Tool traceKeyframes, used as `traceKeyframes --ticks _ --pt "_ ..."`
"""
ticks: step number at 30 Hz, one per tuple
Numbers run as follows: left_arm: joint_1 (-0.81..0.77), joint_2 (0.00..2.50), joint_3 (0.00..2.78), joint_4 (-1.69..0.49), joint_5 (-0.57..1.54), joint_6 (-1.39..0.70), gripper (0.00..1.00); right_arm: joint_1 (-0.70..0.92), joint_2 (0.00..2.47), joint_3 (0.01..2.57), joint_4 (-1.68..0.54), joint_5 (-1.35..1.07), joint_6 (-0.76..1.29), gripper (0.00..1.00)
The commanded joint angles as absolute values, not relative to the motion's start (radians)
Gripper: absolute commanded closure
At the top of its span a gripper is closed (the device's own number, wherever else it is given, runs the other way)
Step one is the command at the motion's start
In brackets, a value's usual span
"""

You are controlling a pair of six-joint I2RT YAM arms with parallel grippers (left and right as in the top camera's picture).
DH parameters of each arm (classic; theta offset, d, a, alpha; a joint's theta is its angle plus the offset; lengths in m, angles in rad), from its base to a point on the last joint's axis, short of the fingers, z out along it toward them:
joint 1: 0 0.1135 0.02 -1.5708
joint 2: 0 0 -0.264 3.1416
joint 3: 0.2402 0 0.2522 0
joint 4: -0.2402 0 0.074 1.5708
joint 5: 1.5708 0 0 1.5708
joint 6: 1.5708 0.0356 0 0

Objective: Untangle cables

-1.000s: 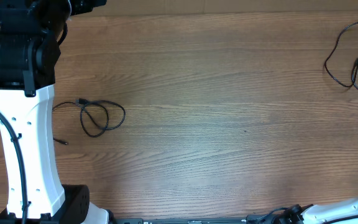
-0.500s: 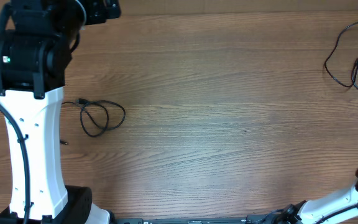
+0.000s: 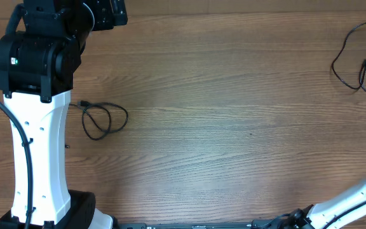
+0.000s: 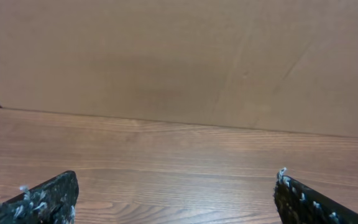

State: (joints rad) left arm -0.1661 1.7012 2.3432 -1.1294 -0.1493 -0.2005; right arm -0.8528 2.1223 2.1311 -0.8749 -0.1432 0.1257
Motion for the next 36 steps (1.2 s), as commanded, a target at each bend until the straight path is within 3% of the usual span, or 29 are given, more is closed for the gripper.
traceKeyframes --ticks 1,16,21,24,25,27,29,36 --pt "-0.171 1.698 2.354 -1.133 -0.176 -0.179 0.00 -0.920 2.095 2.115 -0.858 -0.182 0.104 0.96" --pt "-0.171 1.698 2.354 -1.174 -0.164 -0.179 0.00 -0.911 2.095 1.646 -0.476 -0.214 0.209 0.96" --pt "-0.171 1.698 2.354 -1.173 -0.165 -0.178 0.00 -0.913 2.095 1.586 -0.454 -0.096 0.208 0.96" --pt "-0.171 1.698 2.354 -1.172 -0.164 -0.160 0.00 -0.913 2.084 1.600 -0.478 -0.141 0.182 0.33" --pt "-0.171 1.697 2.354 -1.174 -0.164 -0.159 0.00 -0.910 2.076 1.606 -0.486 -0.176 0.144 0.27" --pt "-0.171 1.698 2.354 -1.174 -0.165 -0.156 0.00 -0.896 2.046 1.617 -0.495 -0.237 0.078 0.05" --pt "-0.171 1.697 2.354 -1.174 -0.164 -0.152 0.00 -0.874 2.004 1.623 -0.496 -0.241 0.072 0.00" --pt "-0.171 1.698 2.354 -1.164 -0.166 -0.133 0.00 -0.701 1.794 1.636 -0.511 -0.250 0.019 0.03"
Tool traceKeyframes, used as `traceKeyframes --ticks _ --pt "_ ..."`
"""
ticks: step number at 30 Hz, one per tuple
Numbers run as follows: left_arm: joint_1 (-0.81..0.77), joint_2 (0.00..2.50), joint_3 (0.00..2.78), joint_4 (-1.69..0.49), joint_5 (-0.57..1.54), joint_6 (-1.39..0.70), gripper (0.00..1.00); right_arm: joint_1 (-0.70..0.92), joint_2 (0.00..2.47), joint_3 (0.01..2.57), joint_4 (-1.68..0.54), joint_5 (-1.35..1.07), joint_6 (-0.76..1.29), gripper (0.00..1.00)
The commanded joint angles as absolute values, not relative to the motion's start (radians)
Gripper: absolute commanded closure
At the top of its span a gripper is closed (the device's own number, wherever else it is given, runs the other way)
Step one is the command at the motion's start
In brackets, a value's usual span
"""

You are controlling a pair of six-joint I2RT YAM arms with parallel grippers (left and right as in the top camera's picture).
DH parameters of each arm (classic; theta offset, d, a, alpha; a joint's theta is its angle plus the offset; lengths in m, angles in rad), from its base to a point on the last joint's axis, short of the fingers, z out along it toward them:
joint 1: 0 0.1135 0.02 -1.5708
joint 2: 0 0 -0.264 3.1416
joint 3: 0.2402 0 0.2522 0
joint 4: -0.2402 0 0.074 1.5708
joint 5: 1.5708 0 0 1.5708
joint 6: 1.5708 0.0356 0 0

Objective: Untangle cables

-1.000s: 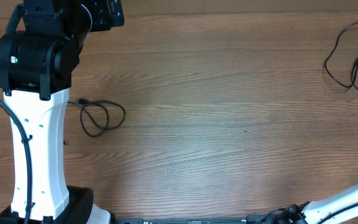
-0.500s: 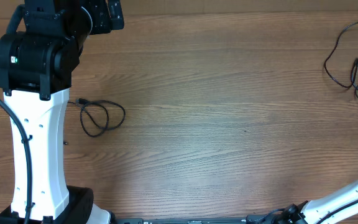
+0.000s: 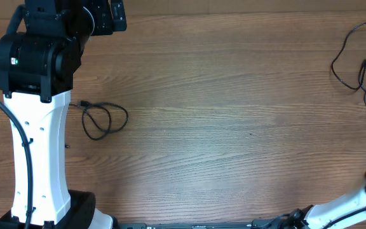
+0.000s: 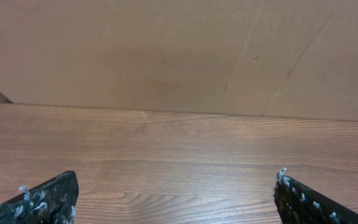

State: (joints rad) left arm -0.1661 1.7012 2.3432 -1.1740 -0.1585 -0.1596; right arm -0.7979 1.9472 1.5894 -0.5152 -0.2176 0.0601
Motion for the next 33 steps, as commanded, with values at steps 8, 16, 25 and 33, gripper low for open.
traceKeyframes --ticks 8,16,25,33 --pt "-0.171 1.697 2.354 -1.132 -0.168 -0.132 0.00 -0.271 1.662 1.636 -0.561 -0.282 -0.131 0.00" --pt "-0.169 1.689 2.354 -1.114 -0.210 -0.108 0.00 0.165 1.703 1.636 -0.584 -0.414 -0.167 0.00" --pt "-0.011 1.613 2.393 -1.150 -0.220 -0.113 0.00 0.516 1.829 1.636 -0.588 -0.429 -0.192 0.00" --pt "0.323 1.484 2.399 -1.274 -0.112 -0.118 0.00 0.723 1.940 1.636 -0.529 -0.429 -0.184 0.00"
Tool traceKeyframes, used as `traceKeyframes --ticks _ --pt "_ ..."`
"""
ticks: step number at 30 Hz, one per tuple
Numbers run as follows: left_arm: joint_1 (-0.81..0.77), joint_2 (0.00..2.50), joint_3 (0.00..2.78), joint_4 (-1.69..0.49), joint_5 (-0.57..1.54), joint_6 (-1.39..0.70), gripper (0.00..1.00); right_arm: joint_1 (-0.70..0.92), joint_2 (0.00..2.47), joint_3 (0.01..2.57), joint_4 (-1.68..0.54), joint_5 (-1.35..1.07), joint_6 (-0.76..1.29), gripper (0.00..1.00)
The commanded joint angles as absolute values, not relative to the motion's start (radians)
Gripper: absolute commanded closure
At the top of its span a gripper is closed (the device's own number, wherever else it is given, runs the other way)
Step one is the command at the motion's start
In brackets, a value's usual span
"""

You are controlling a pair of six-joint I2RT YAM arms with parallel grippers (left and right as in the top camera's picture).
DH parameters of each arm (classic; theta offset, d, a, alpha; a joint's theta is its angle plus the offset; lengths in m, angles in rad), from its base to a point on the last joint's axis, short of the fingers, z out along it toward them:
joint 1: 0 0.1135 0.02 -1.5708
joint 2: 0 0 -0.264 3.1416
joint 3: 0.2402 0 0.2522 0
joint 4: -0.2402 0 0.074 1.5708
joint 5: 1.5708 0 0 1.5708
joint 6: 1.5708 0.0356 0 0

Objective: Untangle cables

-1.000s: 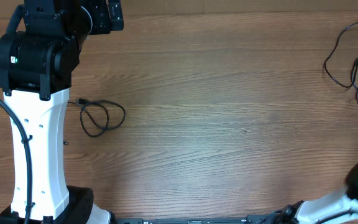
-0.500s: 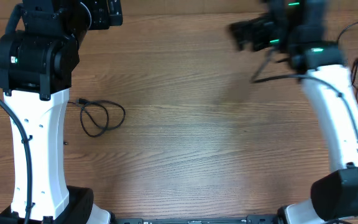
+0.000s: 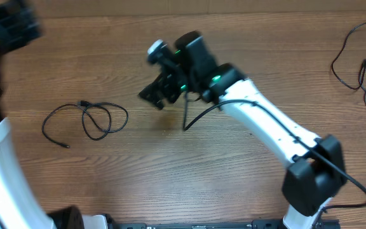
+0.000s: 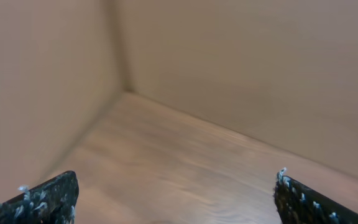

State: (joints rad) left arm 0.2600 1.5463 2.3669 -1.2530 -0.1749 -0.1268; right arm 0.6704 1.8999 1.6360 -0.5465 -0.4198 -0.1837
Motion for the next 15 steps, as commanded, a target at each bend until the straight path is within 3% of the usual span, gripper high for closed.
traceKeyframes --ticks 1,15 --pt "0.355 1.476 2.399 -1.292 -0.106 -0.118 0.00 0.747 1.961 1.636 -0.516 -0.438 -0.184 0.00" --pt "0.412 1.471 2.399 -1.341 -0.032 -0.096 0.00 0.886 2.193 1.636 -0.439 -0.446 -0.115 0.00"
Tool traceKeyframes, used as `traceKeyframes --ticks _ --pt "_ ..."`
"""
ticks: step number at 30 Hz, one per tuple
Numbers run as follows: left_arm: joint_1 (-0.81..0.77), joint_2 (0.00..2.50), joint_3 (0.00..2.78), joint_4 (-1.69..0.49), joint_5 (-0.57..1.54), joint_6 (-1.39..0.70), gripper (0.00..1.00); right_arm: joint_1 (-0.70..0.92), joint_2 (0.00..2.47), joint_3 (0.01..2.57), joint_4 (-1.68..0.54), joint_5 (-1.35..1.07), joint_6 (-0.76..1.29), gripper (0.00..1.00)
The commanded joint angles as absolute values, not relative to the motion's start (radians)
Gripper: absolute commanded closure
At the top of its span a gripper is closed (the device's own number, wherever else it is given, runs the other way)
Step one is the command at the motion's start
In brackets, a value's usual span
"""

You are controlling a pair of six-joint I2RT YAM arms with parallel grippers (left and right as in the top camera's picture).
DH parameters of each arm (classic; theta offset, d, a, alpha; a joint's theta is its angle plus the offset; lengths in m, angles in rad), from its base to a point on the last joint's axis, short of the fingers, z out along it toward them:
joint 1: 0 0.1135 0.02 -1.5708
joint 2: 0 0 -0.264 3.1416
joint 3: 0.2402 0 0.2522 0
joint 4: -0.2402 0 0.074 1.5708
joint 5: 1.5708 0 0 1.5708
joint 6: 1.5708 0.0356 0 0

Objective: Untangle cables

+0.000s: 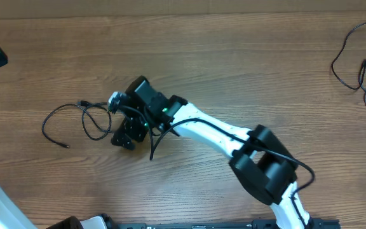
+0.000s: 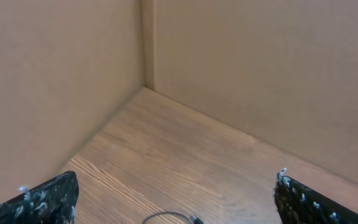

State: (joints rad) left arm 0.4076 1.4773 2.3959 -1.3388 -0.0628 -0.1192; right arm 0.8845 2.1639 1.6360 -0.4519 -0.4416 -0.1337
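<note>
A thin black cable [image 1: 95, 121] lies on the left of the wooden table [image 1: 234, 76], with tangled loops and a plug end pointing up-left. My right gripper [image 1: 123, 133] sits at the right edge of those loops, and its jaws are too dark to read. One end of the same cable [image 2: 174, 218] shows at the bottom of the left wrist view. There my left gripper [image 2: 176, 177] hangs open and empty well above the table. A second black cable [image 1: 359, 60] lies tangled at the far right.
Cardboard walls [image 2: 241, 68] meet in a corner behind the table's far left. A dark part of the left arm shows at the left edge of the overhead view. The right arm [image 1: 259, 159] stretches across the table from the lower right, and its own lead [image 1: 155, 147] hangs under it.
My right gripper has moved from the table's upper middle down-left to the loops of the left cable. The left arm has gone further left, and its camera now sees the wall corner and a cable end.
At first the left arm stood over the table's left side, hiding part of the left cable, while the right arm stayed at the lower right corner. Then the left arm had gone to the left edge and the right arm had reached mid-table. Now its gripper is at the loops.
</note>
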Motion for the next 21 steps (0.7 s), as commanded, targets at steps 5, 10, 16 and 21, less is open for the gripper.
traceKeyframes --ticks 5,10,16,21 --pt "0.412 1.472 2.399 -1.359 -0.032 -0.089 0.00 0.886 2.243 1.636 -0.420 -0.439 -0.106 0.00" --pt "0.412 1.471 2.399 -1.363 -0.026 -0.089 0.00 0.886 2.251 1.636 -0.377 -0.412 -0.102 0.00" --pt "0.412 1.471 2.399 -1.380 -0.006 -0.089 0.00 0.881 2.252 1.640 -0.247 -0.308 0.004 0.00" --pt "0.412 1.470 2.399 -1.389 -0.006 -0.089 0.00 0.870 2.260 1.640 -0.189 -0.128 0.151 0.00"
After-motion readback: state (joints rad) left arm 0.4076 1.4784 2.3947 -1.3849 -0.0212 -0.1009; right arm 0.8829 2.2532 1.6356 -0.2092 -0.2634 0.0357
